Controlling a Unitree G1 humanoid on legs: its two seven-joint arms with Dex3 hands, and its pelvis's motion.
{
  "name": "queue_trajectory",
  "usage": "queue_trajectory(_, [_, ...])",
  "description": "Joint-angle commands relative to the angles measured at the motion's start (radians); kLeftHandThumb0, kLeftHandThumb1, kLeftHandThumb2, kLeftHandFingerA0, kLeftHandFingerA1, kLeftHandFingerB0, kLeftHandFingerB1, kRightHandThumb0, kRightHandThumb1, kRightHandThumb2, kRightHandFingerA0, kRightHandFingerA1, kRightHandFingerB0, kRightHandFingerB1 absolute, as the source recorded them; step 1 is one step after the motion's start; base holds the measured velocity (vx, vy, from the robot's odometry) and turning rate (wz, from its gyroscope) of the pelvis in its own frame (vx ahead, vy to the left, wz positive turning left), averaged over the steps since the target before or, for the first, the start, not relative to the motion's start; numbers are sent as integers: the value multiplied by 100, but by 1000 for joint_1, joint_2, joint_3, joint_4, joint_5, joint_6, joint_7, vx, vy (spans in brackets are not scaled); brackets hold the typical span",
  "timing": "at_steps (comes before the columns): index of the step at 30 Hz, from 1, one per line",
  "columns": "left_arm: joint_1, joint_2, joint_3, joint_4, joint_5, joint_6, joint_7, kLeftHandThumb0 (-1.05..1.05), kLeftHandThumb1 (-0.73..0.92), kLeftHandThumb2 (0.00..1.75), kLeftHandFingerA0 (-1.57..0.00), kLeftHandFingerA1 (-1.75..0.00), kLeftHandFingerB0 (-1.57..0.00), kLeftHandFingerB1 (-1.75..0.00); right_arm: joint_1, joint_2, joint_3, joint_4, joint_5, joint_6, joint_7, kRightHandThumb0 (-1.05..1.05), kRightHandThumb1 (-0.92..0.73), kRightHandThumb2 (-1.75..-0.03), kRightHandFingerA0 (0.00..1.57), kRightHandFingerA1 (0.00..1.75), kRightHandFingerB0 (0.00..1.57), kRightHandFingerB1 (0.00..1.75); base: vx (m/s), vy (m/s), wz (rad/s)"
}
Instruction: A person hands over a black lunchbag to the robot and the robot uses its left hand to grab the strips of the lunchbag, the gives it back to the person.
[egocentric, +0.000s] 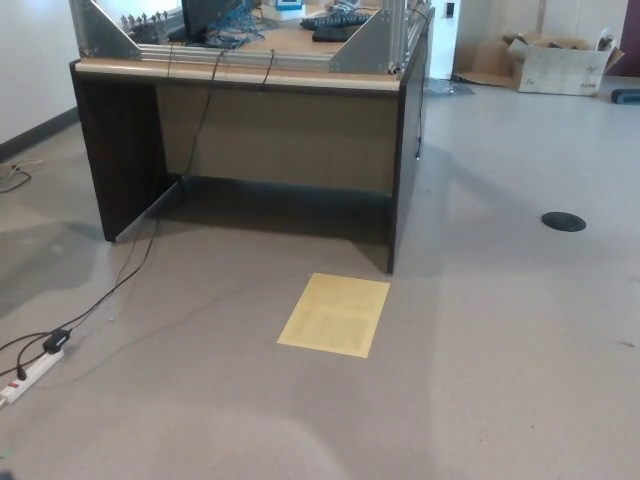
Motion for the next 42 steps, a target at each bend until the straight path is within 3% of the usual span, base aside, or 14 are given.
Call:
queue_trajectory(1, [33, 64, -44, 151, 110, -206, 252, -11, 63, 55, -80, -175, -68, -165, 6, -13, -3, 18, 7, -31, -1, -68, -75, -63, 64, 49, 66, 48, 0, 0, 0])
queue_trajectory(14, [-1, 112, -90, 221, 134, -217, 345, -8, 60, 56, -83, -175, -69, -168, 4, -18, 5, 43, -5, -54, -8, -69, -75, -63, 67, 50, 69, 49, 0, 0, 0])
queue_trajectory(20, [-135, 165, -38, 80, 81, -155, 249, -12, 61, 56, -84, -175, -72, -166, 4, -17, 6, 44, -5, -57, -8, -69, -76, -63, 66, 50, 68, 49, 0, 0, 0])
queue_trajectory(24, [-357, 223, -20, -35, 53, -96, 109, -12, 60, 56, -85, -173, -75, -160, 1, -13, 3, 51, -2, -64, -14, -67, -75, -63, 67, 50, 70, 49, 0, 0, 0])
queue_trajectory(29, [-638, 269, -74, -4, 98, -89, 42, -10, 60, 53, -76, -175, -62, -164, -2, -14, 7, 45, -9, -57, -24, -69, -76, -63, 67, 49, 71, 49, 0, 0, 0])
queue_trajectory(30, [-675, 270, -84, 8, 100, -89, 33, -16, 62, 57, -58, -150, -52, -130, -3, -13, 8, 44, -11, -56, -27, -68, -76, -63, 67, 49, 70, 49, 0, 0, 0])
queue_trajectory(31, [-719, 271, -95, 25, 104, -91, 24, -16, 62, 57, -58, -150, -52, -130, -5, -12, 10, 44, -13, -56, -31, -68, -76, -63, 67, 49, 70, 49, 0, 0, 0])
queue_trajectory(32, [-824, 256, -123, 57, 116, -74, -4, -16, 63, 54, -75, -175, -60, -167, -4, -9, 7, 36, -8, -46, -31, -69, -76, -63, 67, 49, 69, 49, 0, 0, 0])
queue_trajectory(37, [-1211, 170, -234, 221, 162, -21, -83, -23, 59, 56, -76, -175, -56, -168, -17, -6, 5, 34, -3, -45, -31, -71, -76, -63, 71, 50, 71, 49, 0, 0, 0])
queue_trajectory(42, [-1438, 76, -316, 381, 202, 17, -94, -21, 59, 54, -77, -175, -61, -162, -23, 4, 1, 31, -3, -35, -52, -72, -76, -63, 70, 49, 71, 49, 0, 0, 0])
